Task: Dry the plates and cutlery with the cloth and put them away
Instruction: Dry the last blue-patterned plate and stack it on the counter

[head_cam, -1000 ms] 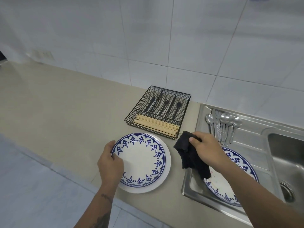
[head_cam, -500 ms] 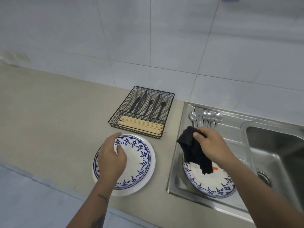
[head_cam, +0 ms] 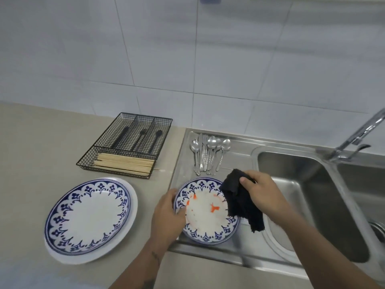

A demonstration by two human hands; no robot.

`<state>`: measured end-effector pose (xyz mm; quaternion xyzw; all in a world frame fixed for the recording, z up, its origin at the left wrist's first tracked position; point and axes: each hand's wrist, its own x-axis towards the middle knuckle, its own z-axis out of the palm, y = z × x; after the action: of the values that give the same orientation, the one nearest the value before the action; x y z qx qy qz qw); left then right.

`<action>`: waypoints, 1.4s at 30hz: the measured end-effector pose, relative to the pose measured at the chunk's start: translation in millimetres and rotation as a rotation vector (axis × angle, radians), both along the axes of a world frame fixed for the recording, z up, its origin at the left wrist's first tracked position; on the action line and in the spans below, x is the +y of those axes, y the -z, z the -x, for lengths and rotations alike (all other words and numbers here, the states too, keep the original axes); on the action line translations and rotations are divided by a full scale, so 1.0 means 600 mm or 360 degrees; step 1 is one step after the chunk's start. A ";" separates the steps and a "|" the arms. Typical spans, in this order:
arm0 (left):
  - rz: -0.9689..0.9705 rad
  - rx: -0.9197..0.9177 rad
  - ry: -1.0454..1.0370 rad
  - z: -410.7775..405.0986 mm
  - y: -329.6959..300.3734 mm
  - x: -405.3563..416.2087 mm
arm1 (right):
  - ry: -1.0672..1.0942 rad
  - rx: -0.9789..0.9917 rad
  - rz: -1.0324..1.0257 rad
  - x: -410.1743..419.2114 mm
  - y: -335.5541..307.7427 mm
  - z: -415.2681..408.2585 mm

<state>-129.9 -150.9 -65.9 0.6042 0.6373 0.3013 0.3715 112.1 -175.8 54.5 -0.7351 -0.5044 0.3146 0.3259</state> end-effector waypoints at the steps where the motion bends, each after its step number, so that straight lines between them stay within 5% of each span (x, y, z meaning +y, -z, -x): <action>1: 0.0001 0.0038 -0.0011 -0.006 0.002 -0.001 | 0.0007 0.0024 0.0016 -0.004 0.004 -0.014; 4: 0.0041 -0.0042 -0.0106 -0.026 0.001 -0.004 | -0.0003 0.0081 0.0049 -0.013 0.017 -0.047; 12: 0.0136 -0.0948 -0.0733 -0.087 -0.026 -0.011 | -0.0146 0.0170 -0.0051 -0.021 0.037 -0.078; 21: 0.0133 -0.1191 -0.0542 -0.126 -0.060 -0.018 | -0.0370 -0.0382 -0.0416 -0.001 0.033 -0.058; 26: 0.0079 -0.1242 -0.0305 -0.158 -0.105 0.006 | -0.0751 -0.0872 -0.0151 -0.028 0.069 -0.030; 32: 0.0084 -0.1308 0.0016 -0.164 -0.148 0.048 | -0.0628 -0.0951 0.0029 -0.020 0.068 -0.062; 39: 0.0200 -0.1668 -0.0299 -0.188 -0.175 0.091 | -0.0398 -0.1482 0.0236 -0.022 0.014 -0.029; 42: 0.0330 -0.1910 -0.0340 -0.193 -0.189 0.111 | -0.0519 -0.1431 0.0197 -0.030 0.002 -0.007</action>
<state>-13.8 -84.1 47.2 0.2230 0.4001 0.5607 0.6898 116.3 -193.8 53.4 -0.7275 -0.6844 0.0422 -0.0224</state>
